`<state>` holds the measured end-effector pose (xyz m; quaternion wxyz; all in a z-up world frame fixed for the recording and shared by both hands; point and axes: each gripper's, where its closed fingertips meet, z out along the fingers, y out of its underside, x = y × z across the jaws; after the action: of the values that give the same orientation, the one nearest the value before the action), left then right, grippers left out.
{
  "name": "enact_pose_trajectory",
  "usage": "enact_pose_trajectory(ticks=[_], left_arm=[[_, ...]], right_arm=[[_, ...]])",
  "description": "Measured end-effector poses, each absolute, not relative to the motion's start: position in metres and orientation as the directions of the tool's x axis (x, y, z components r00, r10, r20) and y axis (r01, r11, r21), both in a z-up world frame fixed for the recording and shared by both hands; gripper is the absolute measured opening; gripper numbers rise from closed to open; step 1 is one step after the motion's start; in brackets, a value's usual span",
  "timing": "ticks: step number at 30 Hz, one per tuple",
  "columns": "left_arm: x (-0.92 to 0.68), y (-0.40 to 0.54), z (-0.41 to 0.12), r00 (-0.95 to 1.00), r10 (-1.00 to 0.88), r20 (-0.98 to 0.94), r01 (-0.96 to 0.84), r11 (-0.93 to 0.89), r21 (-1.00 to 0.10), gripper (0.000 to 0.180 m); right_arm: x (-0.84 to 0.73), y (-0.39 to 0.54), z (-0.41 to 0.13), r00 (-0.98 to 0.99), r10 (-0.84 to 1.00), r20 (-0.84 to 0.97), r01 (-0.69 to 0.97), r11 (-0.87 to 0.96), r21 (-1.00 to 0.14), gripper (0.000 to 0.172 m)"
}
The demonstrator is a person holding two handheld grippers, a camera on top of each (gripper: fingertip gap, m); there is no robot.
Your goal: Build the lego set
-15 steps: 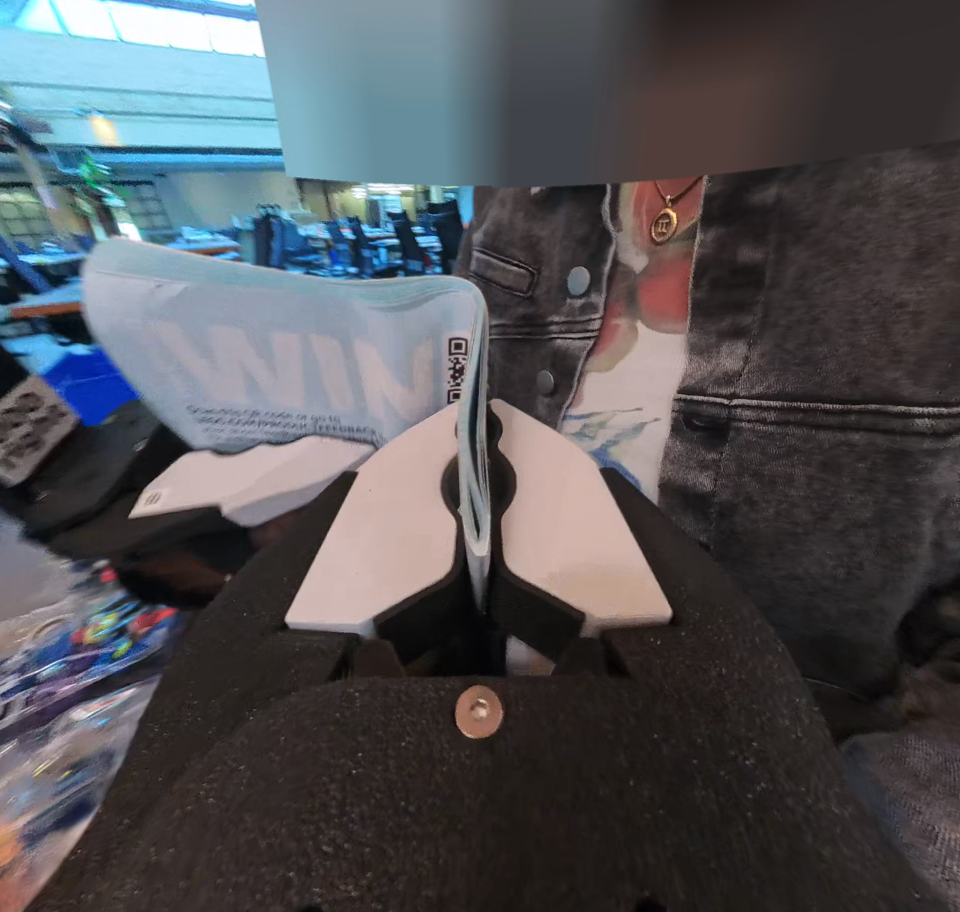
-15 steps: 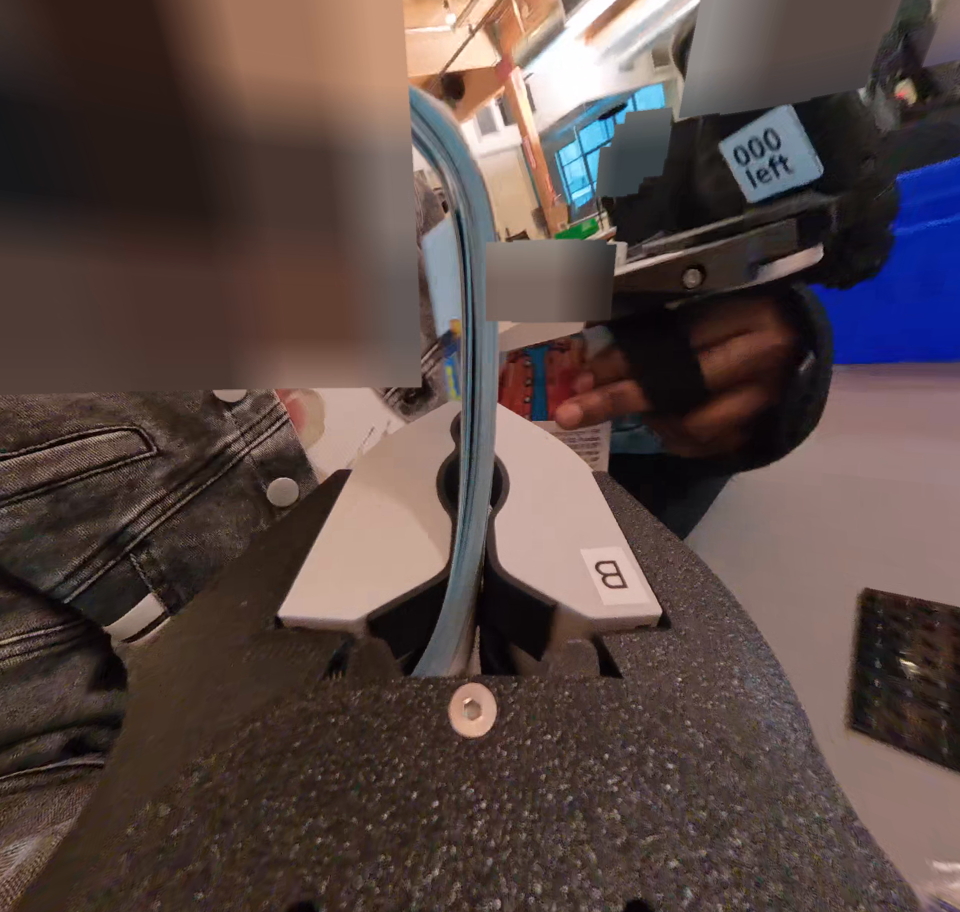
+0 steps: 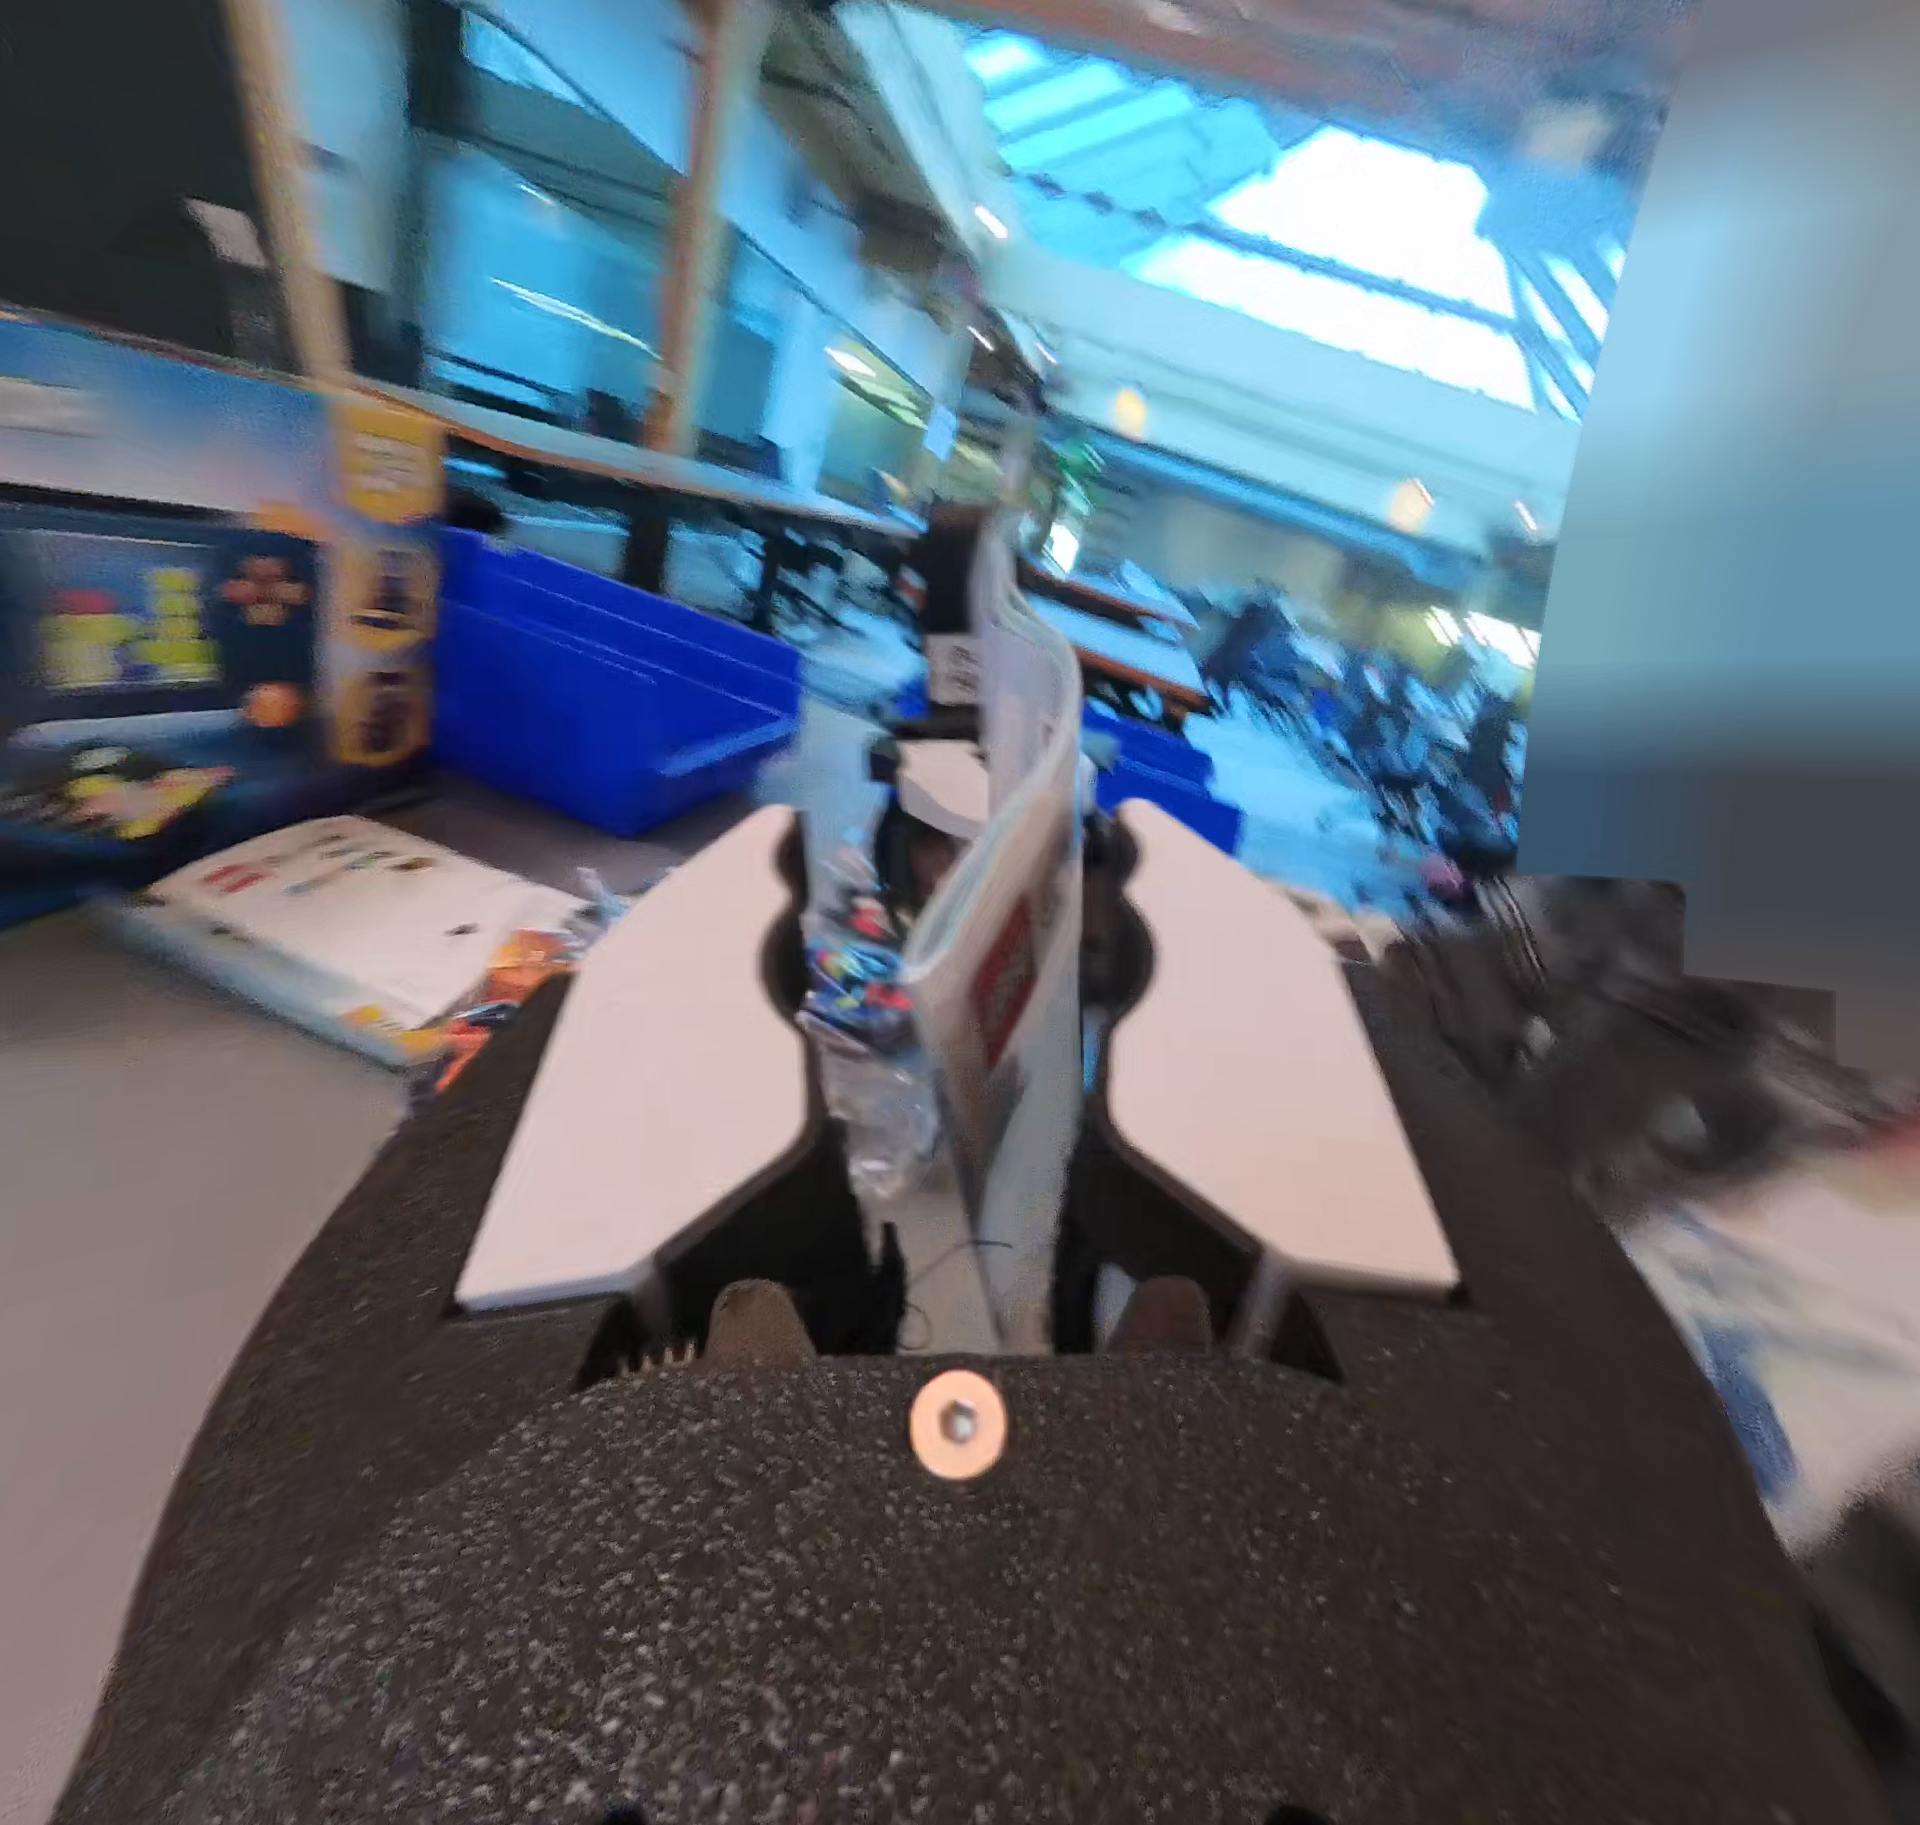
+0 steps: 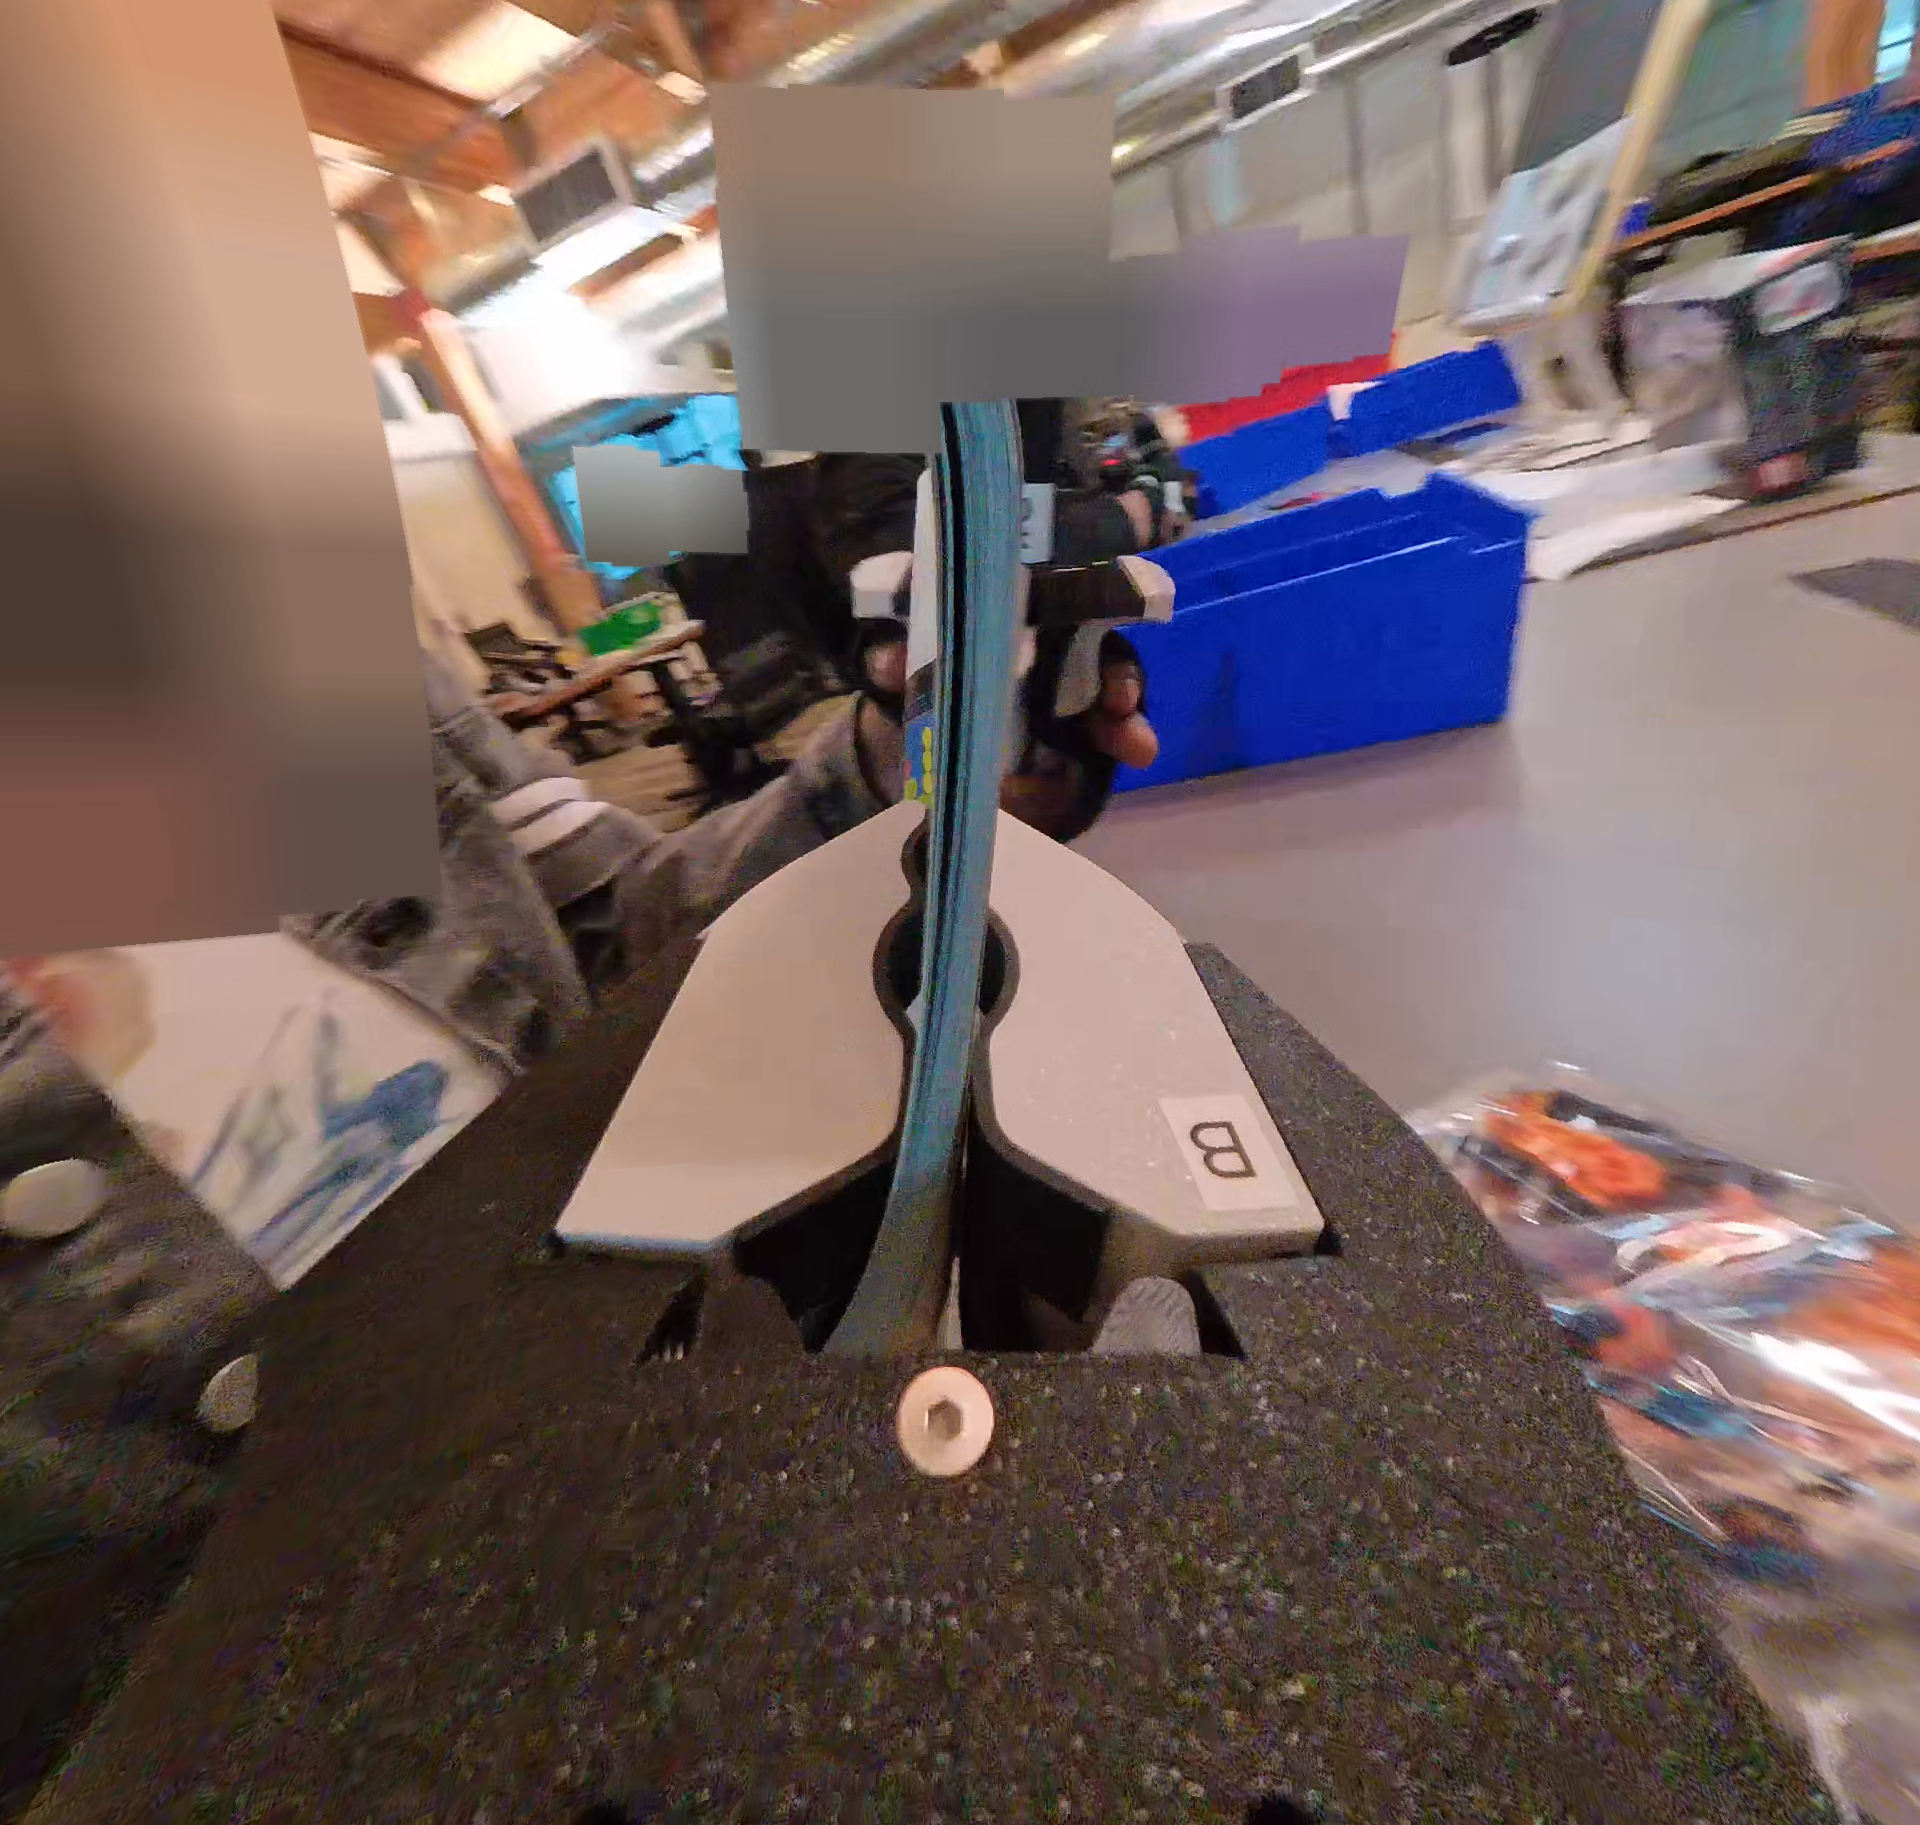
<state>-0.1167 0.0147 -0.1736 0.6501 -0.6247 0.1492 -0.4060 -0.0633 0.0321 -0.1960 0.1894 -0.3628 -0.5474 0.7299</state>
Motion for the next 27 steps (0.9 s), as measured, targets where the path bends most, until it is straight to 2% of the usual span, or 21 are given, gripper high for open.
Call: enact_pose_trajectory(ticks=[1, 3, 6, 7, 9, 11, 12, 14, 16, 18, 20, 24, 27], left_arm=[[-0.128, 0.020, -0.171, 0.649, -0.672, 0.358, 0.402, -0.097, -0.911, 0.067], [-0.139, 0.025, -0.173, 0.673, -0.624, 0.396, 0.447, -0.083, -0.891, 0.077], [-0.139, 0.031, -0.192, 0.728, -0.572, 0.378, 0.368, -0.139, -0.919, 0.087], [-0.133, 0.031, -0.196, 0.722, -0.587, 0.366, 0.342, -0.157, -0.926, 0.083], [-0.115, 0.026, -0.200, 0.653, -0.658, 0.375, 0.328, -0.201, -0.923, 0.061], [-0.094, 0.016, -0.203, 0.538, -0.752, 0.381, 0.292, -0.257, -0.921, 0.010], [-0.091, 0.015, -0.202, 0.528, -0.761, 0.375, 0.285, -0.258, -0.923, 0.002], [-0.094, 0.016, -0.204, 0.572, -0.746, 0.341, 0.247, -0.239, -0.939, 0.002], [-0.095, 0.014, -0.201, 0.566, -0.753, 0.336, 0.231, -0.246, -0.941, 0.002], [-0.097, 0.011, -0.198, 0.559, -0.755, 0.342, 0.224, -0.260, -0.939, 0.002], [-0.101, 0.009, -0.199, 0.575, -0.758, 0.308, 0.172, -0.256, -0.951, 0.002], [-0.104, 0.005, -0.191, 0.575, -0.772, 0.272, 0.117, -0.251, -0.961, 0.001], [-0.098, -0.003, -0.183, 0.420, -0.820, 0.389, 0.196, -0.337, -0.921, 0.001]], right_arm=[[-0.066, 0.041, -0.197, -0.608, 0.736, -0.298, 0.101, -0.301, -0.948, 0.001], [-0.067, 0.051, -0.192, -0.541, 0.793, -0.281, 0.057, -0.298, -0.953, 0.001], [-0.069, 0.062, -0.185, -0.492, 0.808, -0.324, 0.019, -0.362, -0.932, 0.002], [-0.069, 0.065, -0.184, -0.482, 0.809, -0.335, 0.012, -0.376, -0.927, 0.001], [-0.072, 0.069, -0.184, -0.456, 0.810, -0.369, 0.004, -0.413, -0.911, 0.001], [-0.072, 0.067, -0.182, -0.476, 0.783, -0.400, 0.004, -0.453, -0.891, 0.001], [-0.073, 0.066, -0.183, -0.478, 0.772, -0.420, 0.019, -0.469, -0.883, 0.001], [-0.073, 0.068, -0.185, -0.470, 0.771, -0.430, 0.039, -0.469, -0.882, 0.008], [-0.074, 0.065, -0.190, -0.462, 0.778, -0.426, 0.093, -0.435, -0.896, 0.023], [-0.074, 0.065, -0.196, -0.428, 0.819, -0.381, 0.133, -0.360, -0.924, 0.038], [-0.071, 0.069, -0.201, -0.388, 0.866, -0.315, 0.158, -0.274, -0.949, 0.046], [-0.070, 0.085, -0.202, -0.247, 0.956, -0.159, 0.158, -0.122, -0.980, 0.042], [-0.071, 0.089, -0.201, -0.171, 0.983, -0.066, 0.172, -0.036, -0.984, 0.043]])
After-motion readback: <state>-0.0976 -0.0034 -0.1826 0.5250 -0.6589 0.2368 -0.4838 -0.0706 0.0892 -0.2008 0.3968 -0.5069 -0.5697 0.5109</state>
